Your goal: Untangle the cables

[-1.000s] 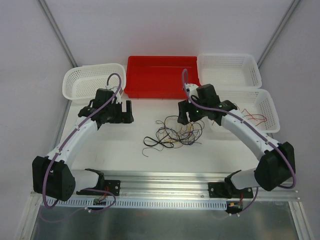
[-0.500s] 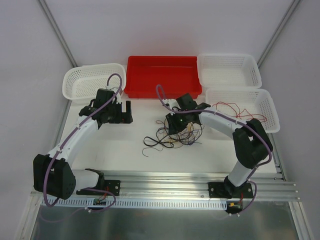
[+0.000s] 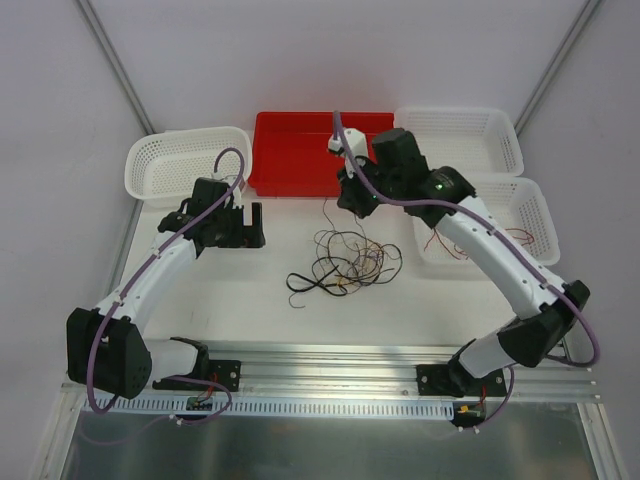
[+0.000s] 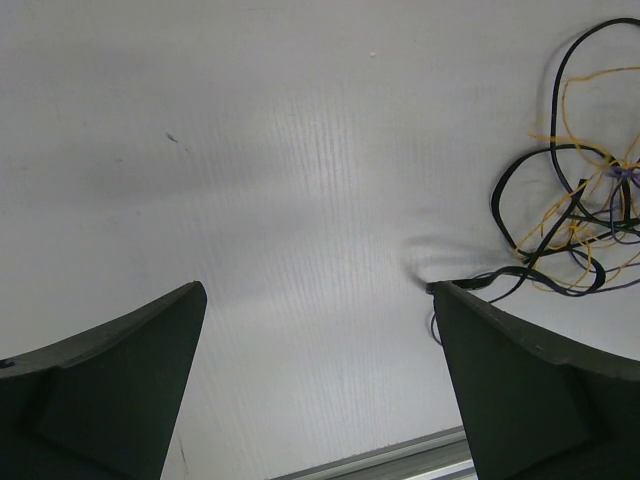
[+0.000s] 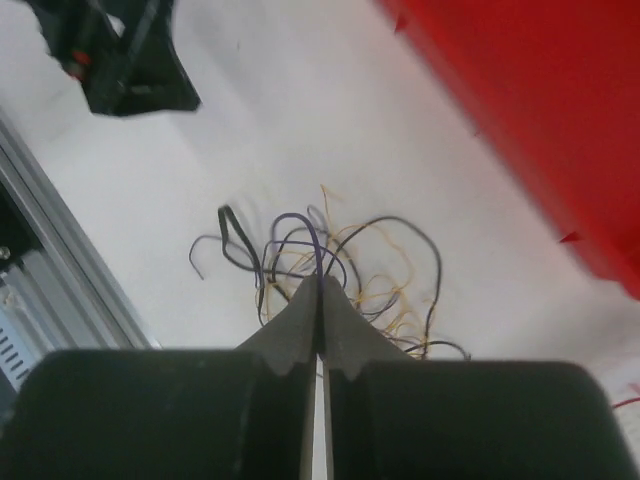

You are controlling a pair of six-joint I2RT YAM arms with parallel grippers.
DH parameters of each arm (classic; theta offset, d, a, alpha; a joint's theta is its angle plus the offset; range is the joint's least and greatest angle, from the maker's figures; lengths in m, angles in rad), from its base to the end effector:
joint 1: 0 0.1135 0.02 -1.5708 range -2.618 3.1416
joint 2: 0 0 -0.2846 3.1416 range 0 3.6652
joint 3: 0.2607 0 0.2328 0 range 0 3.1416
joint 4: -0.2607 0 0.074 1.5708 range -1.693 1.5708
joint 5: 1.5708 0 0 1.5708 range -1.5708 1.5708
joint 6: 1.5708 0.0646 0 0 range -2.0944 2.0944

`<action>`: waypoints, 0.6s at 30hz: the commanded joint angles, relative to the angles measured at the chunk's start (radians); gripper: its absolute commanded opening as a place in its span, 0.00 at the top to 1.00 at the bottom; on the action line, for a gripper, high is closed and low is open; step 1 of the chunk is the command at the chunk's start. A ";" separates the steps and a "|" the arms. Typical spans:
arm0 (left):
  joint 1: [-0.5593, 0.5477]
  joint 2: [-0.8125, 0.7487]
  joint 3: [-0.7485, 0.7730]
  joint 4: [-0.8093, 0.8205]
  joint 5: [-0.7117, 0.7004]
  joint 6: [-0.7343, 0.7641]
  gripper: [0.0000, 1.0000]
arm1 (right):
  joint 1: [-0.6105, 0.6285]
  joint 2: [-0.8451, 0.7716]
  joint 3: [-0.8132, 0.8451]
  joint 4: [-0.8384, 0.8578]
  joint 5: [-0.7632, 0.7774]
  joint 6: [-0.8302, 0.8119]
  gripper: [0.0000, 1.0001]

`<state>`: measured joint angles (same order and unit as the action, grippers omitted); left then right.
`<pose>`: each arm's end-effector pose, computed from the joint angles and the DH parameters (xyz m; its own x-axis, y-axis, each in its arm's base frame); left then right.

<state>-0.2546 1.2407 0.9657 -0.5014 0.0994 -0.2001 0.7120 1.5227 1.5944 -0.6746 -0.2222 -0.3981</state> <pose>0.2492 -0.0715 0.2825 -0.7280 -0.0149 -0.6854 0.1780 0.9614 -0.2100 0.2475 0.2324 0.3960 -0.0954 -0.5818 -0.8077 -0.8805 0.4278 -0.2041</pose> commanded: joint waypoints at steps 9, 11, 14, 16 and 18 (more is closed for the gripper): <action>-0.005 0.005 0.028 -0.011 0.002 0.011 0.01 | 0.014 -0.265 0.210 0.179 0.049 0.074 0.99; -0.005 0.006 0.028 -0.012 0.000 0.011 0.01 | 0.014 -0.298 0.170 0.266 0.091 0.081 0.99; -0.005 0.005 0.028 -0.012 -0.001 0.011 0.01 | 0.012 -0.277 0.206 0.254 0.153 0.053 0.99; -0.005 0.005 0.028 -0.014 -0.003 0.013 0.01 | 0.010 -0.260 0.225 0.247 0.214 0.024 0.99; -0.005 0.005 0.030 -0.012 -0.006 0.013 0.01 | -0.012 -0.224 0.262 0.222 0.243 0.025 0.99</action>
<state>-0.2550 1.2438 0.9657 -0.5072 0.0994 -0.1997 0.7174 1.2419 1.8091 -0.4828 -0.0746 -0.3569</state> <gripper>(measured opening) 0.992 0.021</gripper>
